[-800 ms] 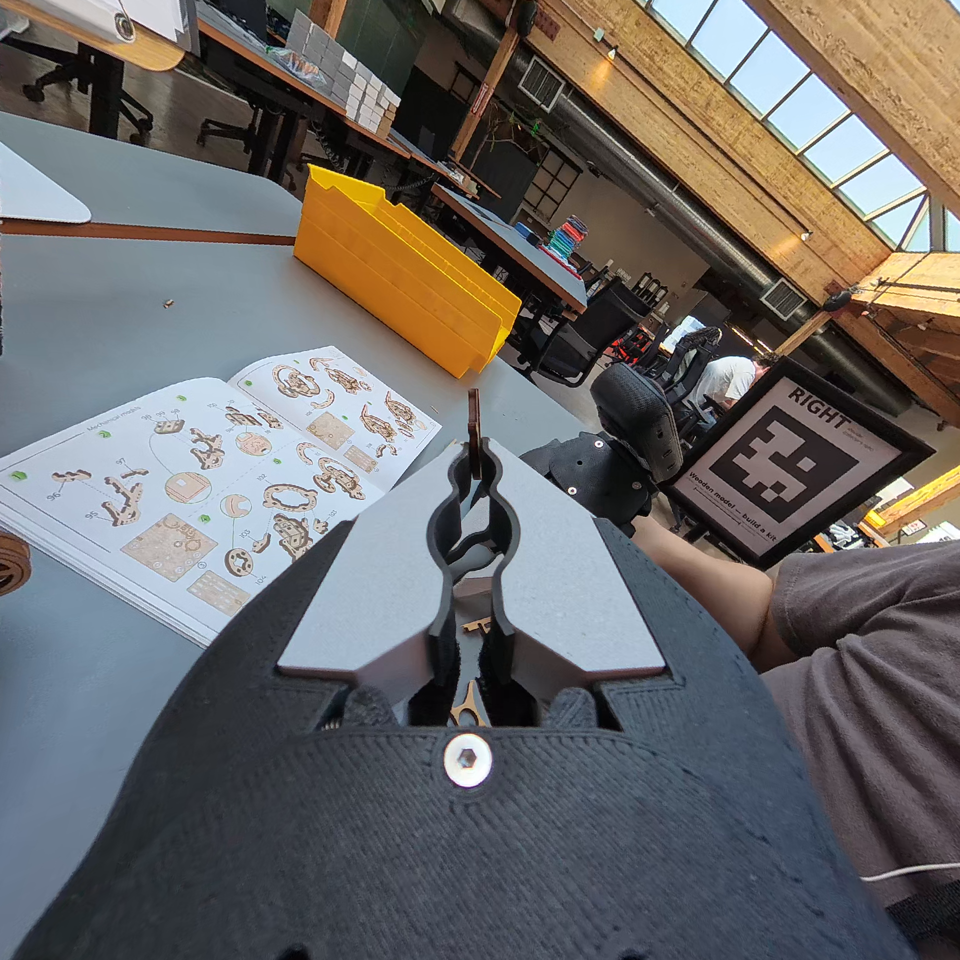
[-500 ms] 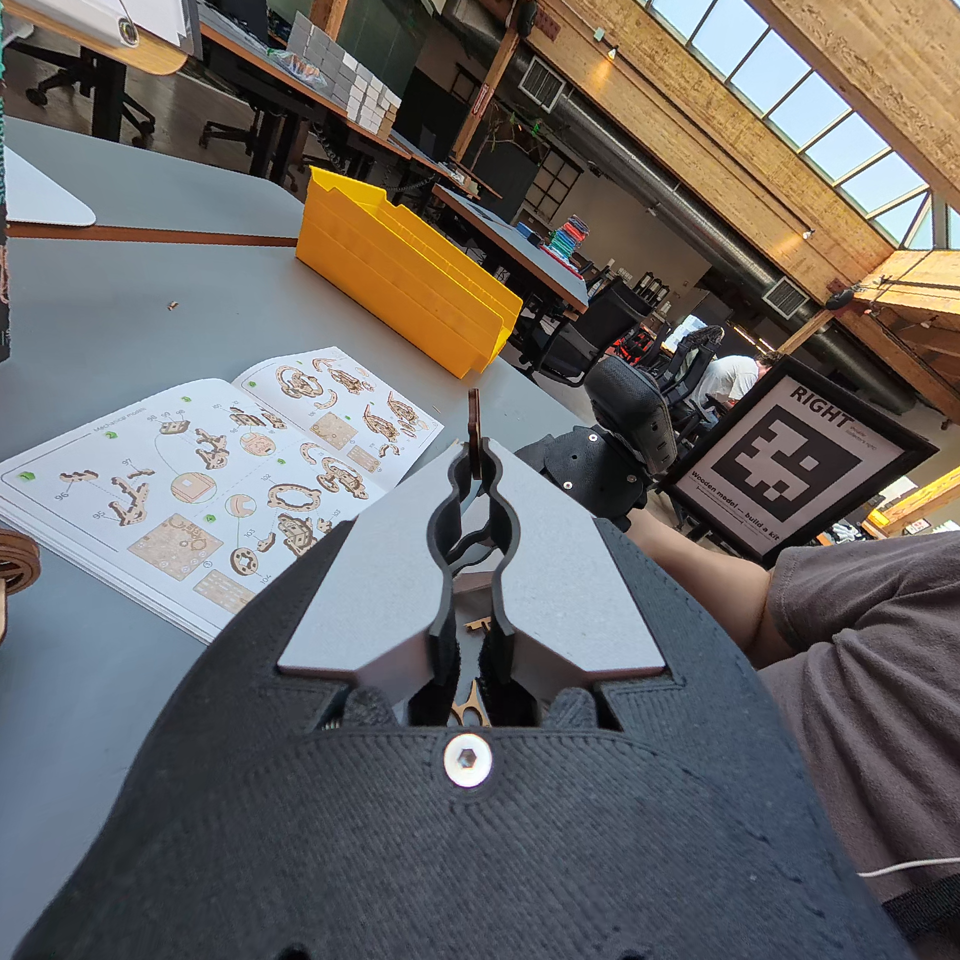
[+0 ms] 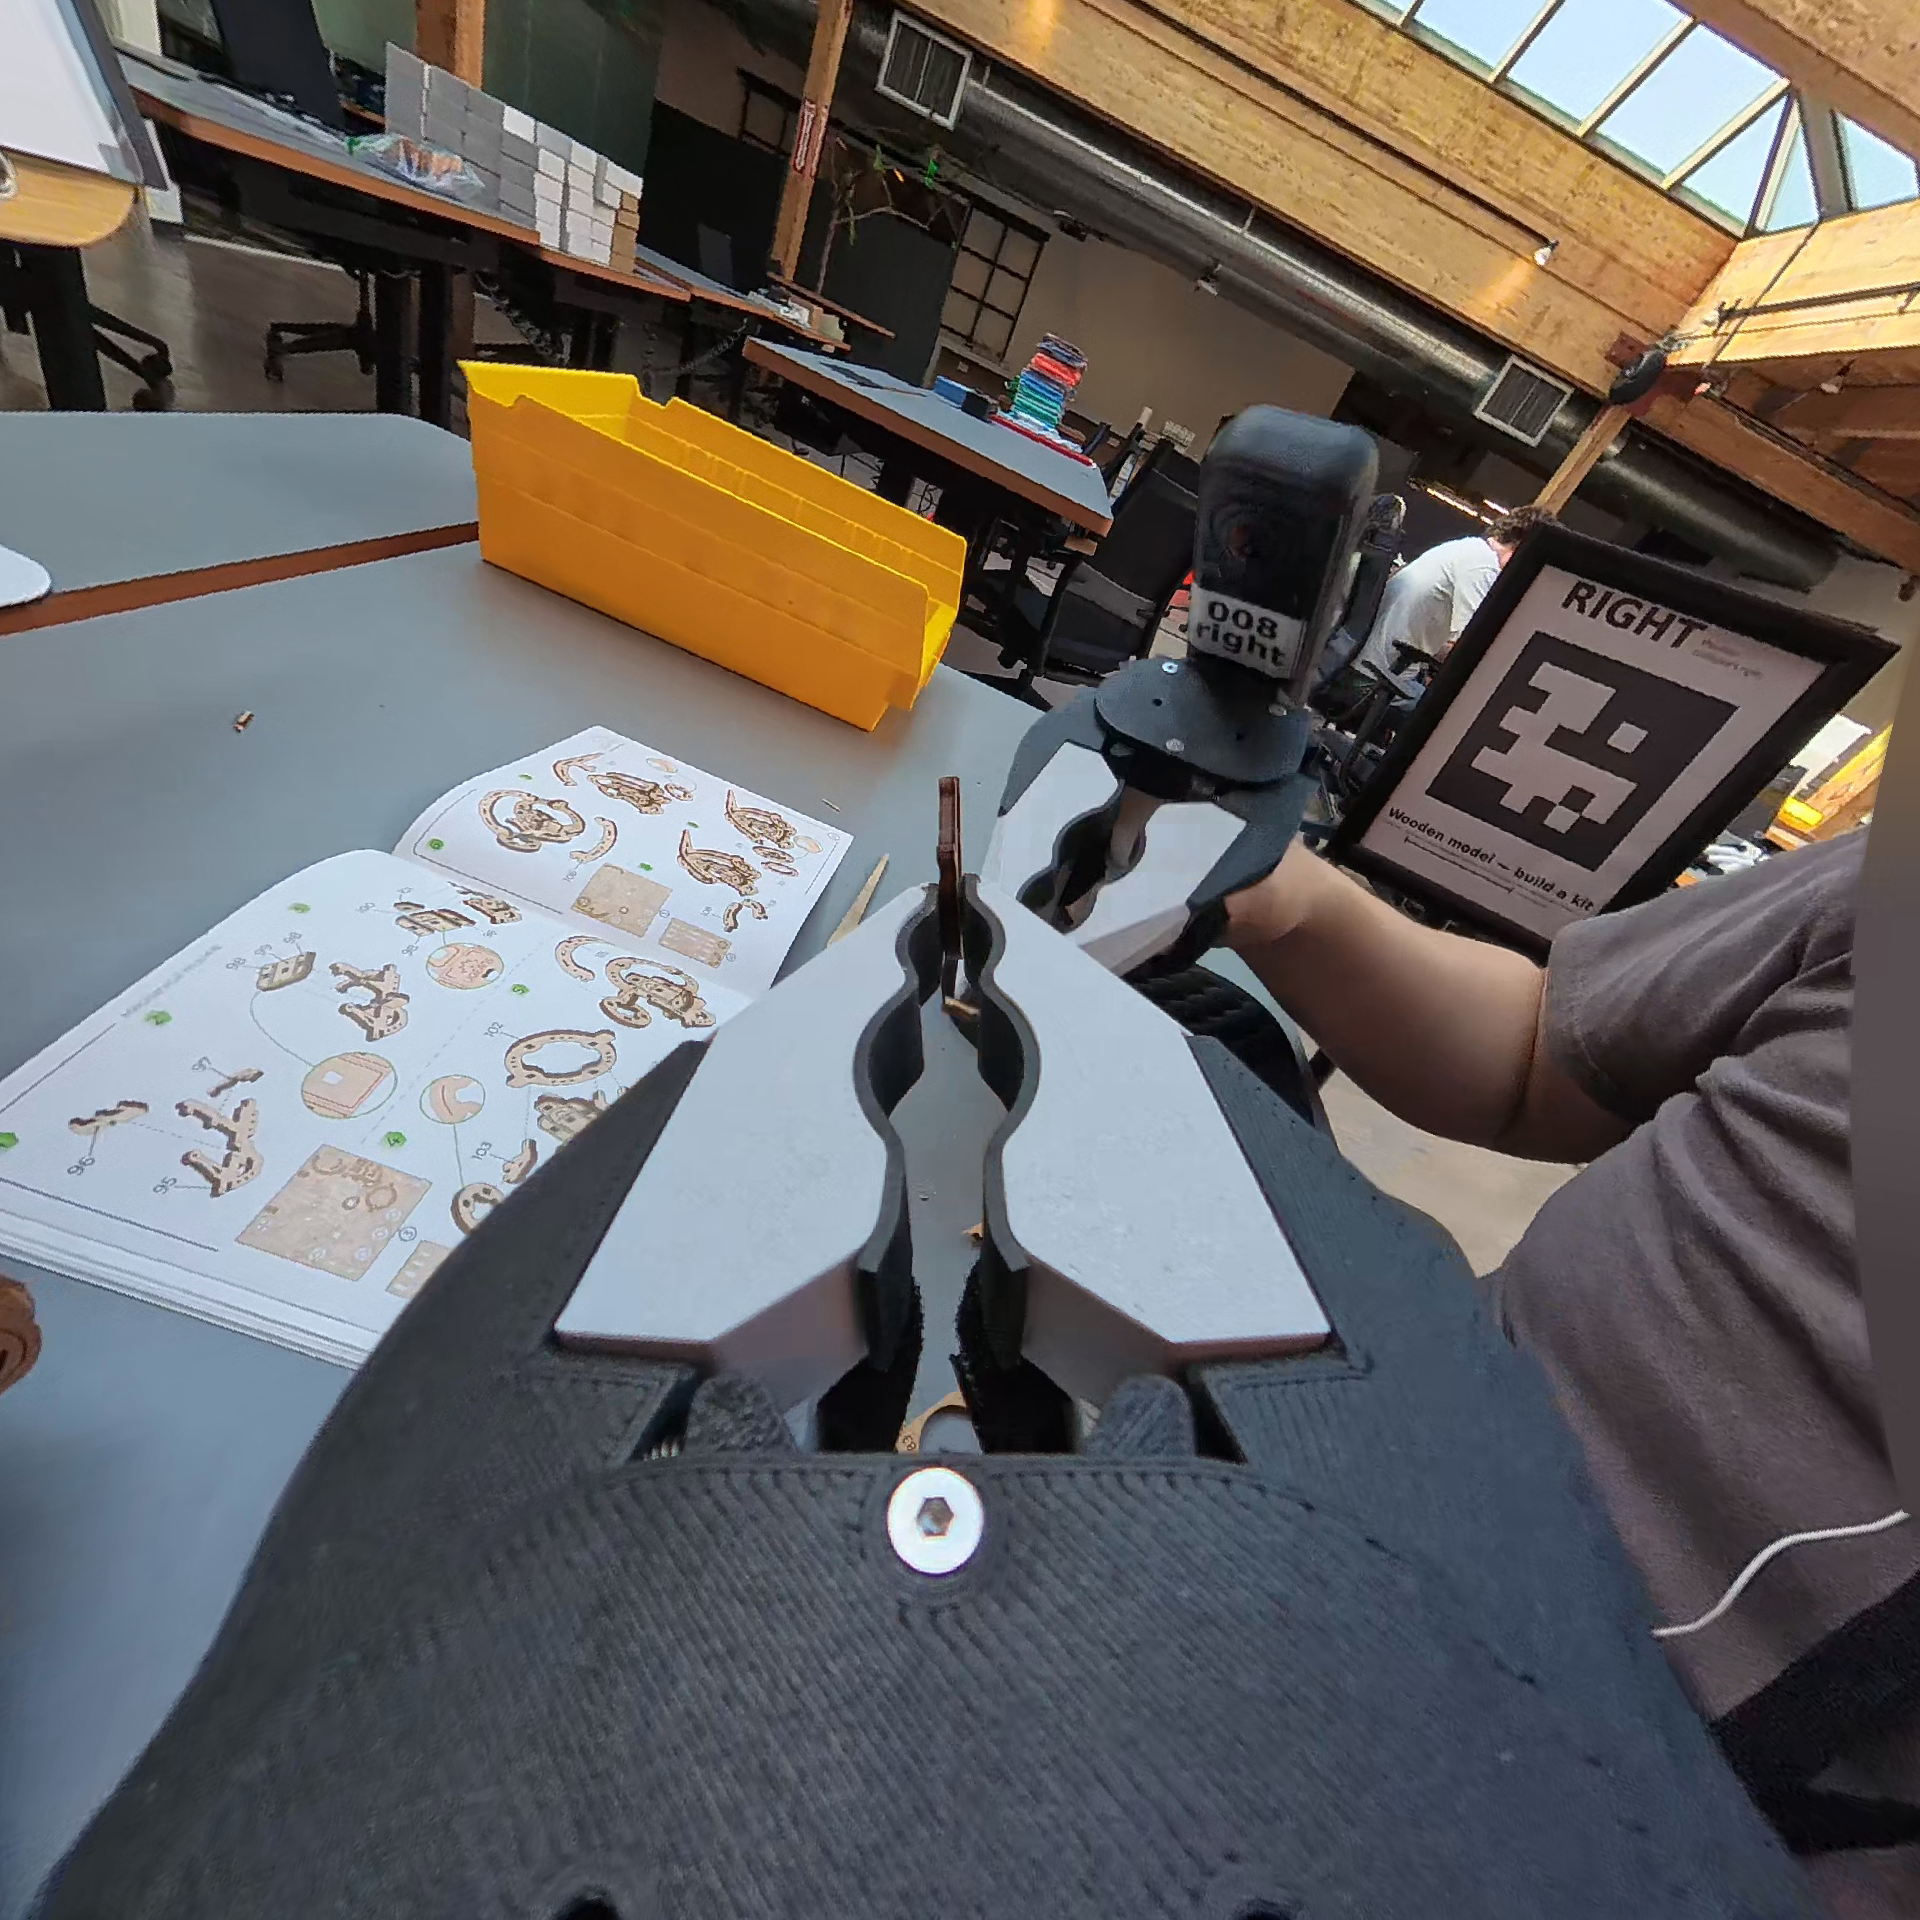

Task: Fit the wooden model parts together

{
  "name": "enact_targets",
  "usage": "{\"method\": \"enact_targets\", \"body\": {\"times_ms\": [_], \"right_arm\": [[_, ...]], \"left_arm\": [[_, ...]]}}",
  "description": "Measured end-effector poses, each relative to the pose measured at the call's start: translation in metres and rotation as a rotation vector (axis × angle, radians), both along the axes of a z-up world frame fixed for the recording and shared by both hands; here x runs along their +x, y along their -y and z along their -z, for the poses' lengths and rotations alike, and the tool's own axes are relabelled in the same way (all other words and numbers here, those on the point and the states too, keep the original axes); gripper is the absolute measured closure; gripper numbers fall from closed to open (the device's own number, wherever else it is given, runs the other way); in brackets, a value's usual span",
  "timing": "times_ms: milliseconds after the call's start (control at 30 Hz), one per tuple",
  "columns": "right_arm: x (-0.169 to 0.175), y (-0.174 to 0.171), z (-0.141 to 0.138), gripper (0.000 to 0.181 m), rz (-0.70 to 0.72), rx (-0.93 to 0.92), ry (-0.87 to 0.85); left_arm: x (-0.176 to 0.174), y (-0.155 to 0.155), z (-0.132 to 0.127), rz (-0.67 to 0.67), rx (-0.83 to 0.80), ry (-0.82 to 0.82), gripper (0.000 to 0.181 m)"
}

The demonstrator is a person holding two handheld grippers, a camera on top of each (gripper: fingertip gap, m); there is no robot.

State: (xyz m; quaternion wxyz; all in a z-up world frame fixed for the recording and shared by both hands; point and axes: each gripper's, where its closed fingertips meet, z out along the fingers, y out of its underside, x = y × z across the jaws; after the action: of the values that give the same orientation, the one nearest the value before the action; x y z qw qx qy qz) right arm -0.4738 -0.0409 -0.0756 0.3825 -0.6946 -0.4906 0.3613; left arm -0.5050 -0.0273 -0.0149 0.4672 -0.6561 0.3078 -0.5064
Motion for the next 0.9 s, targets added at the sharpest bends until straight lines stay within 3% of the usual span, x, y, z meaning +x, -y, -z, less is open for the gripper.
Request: {"method": "enact_targets", "body": {"times_ms": [33,167,233,433,900], "right_arm": [[0.001,-0.001,-0.014,0.173,-0.012,-0.028,-0.075],[0.006,-0.005,-0.065,0.174,-0.072,-0.139,-0.346],[0.006,-0.003,-0.075,0.174,-0.098,-0.183,-0.413],[-0.006,0.006,-0.07,0.174,-0.159,-0.215,-0.422],[-0.011,0.007,-0.079,0.174,-0.152,-0.191,-0.474]], "left_arm": [[0.002,0.002,-0.002,0.01,0.018,0.006,0.181],[0.009,0.011,-0.01,0.057,0.038,0.047,0.181],[0.012,0.014,-0.012,0.07,0.042,0.058,0.181],[0.014,0.017,-0.014,0.097,0.038,0.086,0.181],[0.019,0.024,-0.021,0.111,0.099,0.092,0.181]]}}
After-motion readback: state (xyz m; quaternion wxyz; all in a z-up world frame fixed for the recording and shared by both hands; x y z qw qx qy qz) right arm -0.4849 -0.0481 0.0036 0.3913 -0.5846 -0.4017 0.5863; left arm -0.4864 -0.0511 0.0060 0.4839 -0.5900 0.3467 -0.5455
